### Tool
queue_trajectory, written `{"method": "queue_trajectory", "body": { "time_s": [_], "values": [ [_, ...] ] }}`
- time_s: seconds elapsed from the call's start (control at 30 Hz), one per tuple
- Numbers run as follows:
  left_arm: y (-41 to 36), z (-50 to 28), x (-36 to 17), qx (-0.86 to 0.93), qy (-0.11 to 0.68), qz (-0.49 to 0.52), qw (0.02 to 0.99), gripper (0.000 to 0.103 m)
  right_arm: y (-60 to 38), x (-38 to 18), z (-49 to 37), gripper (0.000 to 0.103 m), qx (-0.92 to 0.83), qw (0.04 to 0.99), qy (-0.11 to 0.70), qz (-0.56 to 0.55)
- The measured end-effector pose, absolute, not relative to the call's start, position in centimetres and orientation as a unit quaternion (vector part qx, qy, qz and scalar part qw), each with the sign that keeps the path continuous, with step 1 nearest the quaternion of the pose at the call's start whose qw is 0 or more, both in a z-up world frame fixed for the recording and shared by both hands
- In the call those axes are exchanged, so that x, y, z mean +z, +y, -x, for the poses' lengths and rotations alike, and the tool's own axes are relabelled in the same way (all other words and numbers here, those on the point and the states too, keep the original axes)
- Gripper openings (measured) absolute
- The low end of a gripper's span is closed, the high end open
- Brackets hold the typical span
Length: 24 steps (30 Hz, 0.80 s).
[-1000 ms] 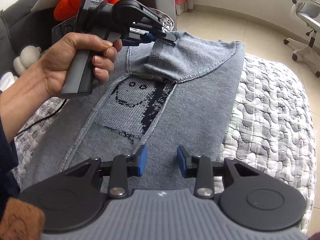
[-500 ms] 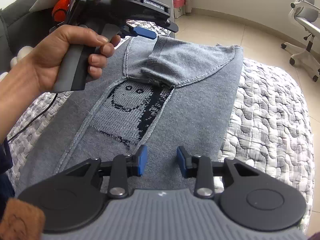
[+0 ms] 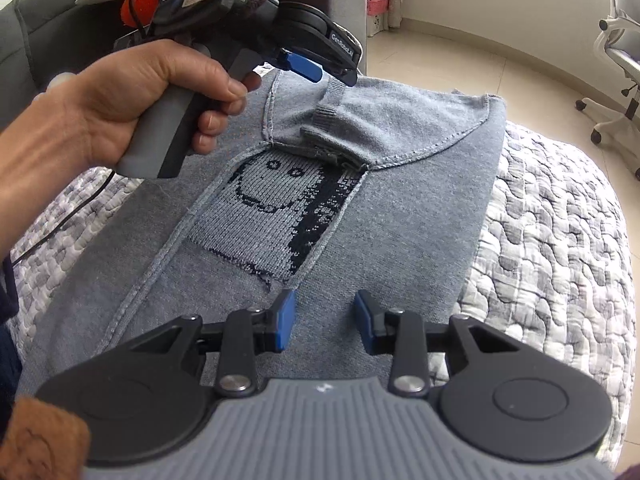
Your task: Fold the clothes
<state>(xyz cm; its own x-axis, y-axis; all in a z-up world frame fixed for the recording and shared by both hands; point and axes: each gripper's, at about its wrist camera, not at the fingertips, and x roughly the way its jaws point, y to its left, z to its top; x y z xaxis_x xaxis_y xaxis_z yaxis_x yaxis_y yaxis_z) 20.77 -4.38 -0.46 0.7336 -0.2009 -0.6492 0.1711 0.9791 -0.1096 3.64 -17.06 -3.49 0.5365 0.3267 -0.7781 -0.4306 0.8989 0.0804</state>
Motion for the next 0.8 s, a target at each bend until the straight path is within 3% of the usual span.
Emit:
{"method": "queue_trajectory", "body": {
  "time_s": [0.63,0.8],
  "values": [
    [-0.3,-9.3,3.1,-0.134,0.365,0.025,0.921,0.042,-17.2,-2.2,0.5,0.039,0.250,0.867,0.427,0.052],
    [-0.5,-4.8,2.2,-0.130,0.384,0.023,0.914,0.048,-15.5,-3.3,2.5,0.039,0.283,0.849,0.439,0.075]
  ]
}}
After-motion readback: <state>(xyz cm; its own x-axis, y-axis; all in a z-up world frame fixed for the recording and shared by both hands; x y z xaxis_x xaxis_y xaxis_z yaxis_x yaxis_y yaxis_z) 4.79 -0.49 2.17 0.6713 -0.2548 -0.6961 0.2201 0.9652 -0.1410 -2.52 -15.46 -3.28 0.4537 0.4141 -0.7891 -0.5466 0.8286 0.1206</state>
